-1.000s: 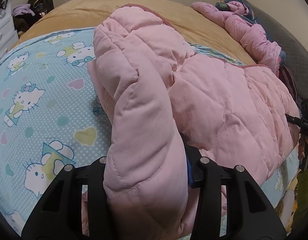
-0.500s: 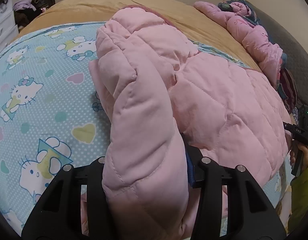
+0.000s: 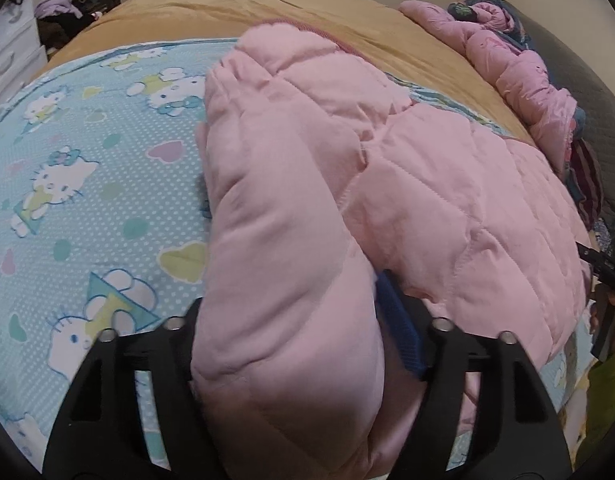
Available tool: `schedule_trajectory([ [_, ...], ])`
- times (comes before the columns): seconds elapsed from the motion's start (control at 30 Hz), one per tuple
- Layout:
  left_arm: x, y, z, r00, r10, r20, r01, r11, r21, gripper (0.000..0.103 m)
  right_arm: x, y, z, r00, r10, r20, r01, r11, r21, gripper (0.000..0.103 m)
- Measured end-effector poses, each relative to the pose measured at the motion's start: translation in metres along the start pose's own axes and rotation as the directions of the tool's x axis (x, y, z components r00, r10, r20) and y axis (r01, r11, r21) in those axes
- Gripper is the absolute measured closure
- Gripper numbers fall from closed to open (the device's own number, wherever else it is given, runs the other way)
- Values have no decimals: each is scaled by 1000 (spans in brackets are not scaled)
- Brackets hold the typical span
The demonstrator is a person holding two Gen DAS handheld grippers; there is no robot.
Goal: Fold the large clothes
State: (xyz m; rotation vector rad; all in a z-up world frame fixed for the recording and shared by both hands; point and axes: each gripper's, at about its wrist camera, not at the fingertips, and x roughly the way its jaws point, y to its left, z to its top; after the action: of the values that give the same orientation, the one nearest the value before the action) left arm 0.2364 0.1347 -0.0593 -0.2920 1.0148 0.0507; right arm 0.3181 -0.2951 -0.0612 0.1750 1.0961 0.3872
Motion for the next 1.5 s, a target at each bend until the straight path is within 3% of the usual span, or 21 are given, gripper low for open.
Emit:
schedule_trajectory([
  [0.23, -13, 3, 4, 999, 33, 7, -33, 999, -4, 10, -11, 8, -2, 999, -38, 21, 39, 999, -32, 4],
  [0.57, -54, -3, 8, 985, 106, 137, -109, 994, 8, 9, -42, 13, -7, 995, -56, 84, 60, 997, -44, 4],
  [0.93, -89, -26, -4, 979, 87, 185, -94, 995, 32, 9, -102, 39, -19, 981, -28, 190, 51, 992, -118, 4],
  [1.27, -124, -52, -43, 964, 78, 253, -98, 993, 67, 9, -155, 78, -72, 957, 12, 290, 51, 977, -207, 4],
  [1.5, -137, -71, -83, 950, 75, 302, -104, 992, 78, 9, -166, 90, -123, 937, 21, 349, 47, 982, -182, 4],
])
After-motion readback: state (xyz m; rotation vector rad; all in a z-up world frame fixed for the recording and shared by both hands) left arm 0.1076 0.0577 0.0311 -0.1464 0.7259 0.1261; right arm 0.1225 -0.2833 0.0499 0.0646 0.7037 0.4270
